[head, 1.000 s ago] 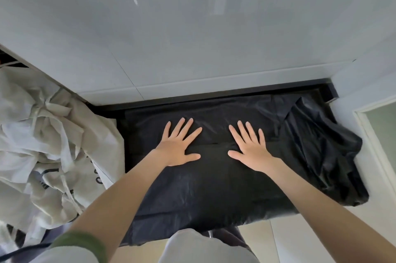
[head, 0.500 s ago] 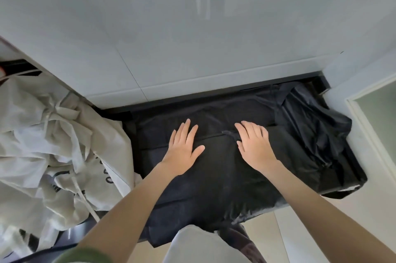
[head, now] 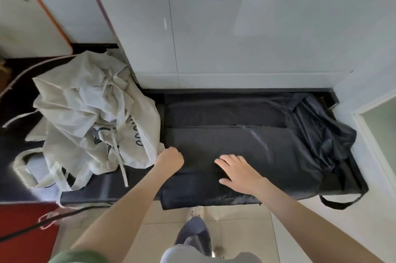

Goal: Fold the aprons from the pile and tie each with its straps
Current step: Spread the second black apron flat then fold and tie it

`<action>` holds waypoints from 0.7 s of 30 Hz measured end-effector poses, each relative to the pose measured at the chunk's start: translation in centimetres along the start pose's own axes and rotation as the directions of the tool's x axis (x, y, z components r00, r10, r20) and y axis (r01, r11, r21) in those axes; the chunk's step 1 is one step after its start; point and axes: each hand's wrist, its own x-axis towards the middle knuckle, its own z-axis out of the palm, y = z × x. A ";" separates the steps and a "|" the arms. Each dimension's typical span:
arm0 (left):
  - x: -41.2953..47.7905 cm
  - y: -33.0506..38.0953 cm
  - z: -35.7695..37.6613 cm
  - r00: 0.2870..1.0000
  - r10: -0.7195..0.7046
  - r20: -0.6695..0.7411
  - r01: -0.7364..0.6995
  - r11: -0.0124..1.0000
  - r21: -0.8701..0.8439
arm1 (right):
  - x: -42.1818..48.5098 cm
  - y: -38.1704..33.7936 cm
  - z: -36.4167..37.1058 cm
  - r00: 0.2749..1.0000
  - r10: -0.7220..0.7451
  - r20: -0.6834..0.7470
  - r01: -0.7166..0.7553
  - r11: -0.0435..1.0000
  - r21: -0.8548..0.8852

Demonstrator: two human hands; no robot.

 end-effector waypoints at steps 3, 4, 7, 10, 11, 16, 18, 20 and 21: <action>-2.4 -1.5 -0.5 0.932 -0.122 0.341 0.142 0.989 -0.033 | -0.8 -1.1 1.0 0.995 0.103 0.018 -0.102 0.994 -0.049; -3.2 -2.0 -0.6 0.892 -0.164 0.422 0.181 0.983 -0.001 | -1.1 -1.5 1.3 0.992 0.128 0.013 -0.127 0.990 -0.063; -4.7 -3.1 0.3 0.835 -0.249 0.491 0.256 0.965 0.054 | -1.8 -2.6 1.8 0.984 0.180 -0.009 -0.180 0.979 -0.100; -5.5 -3.0 1.8 0.928 -0.236 0.288 0.258 0.966 -0.038 | -1.8 -3.7 1.3 0.963 0.254 -0.086 -0.264 0.956 -0.131; -6.1 -3.0 2.2 0.949 -0.223 0.221 0.234 0.972 -0.026 | -1.7 -4.1 1.1 0.953 0.279 -0.120 -0.294 0.947 -0.132; -6.4 -4.8 5.2 0.961 -0.242 0.131 0.254 0.963 -0.085 | -1.3 -6.0 0.7 0.957 0.253 -0.144 -0.260 0.965 -0.032; -6.4 -5.1 5.0 0.941 -0.323 0.103 0.335 0.836 -0.434 | -1.3 -6.3 0.7 0.974 0.204 -0.095 -0.204 0.979 0.018; -6.6 -4.8 4.2 0.940 -0.335 0.059 0.318 0.804 -0.503 | -1.5 -6.4 0.8 0.985 0.168 -0.036 -0.166 0.984 0.059; -6.8 -4.4 3.7 0.942 -0.323 0.091 0.311 0.740 -0.596 | -1.6 -6.4 0.8 0.987 0.159 -0.001 -0.158 0.982 0.099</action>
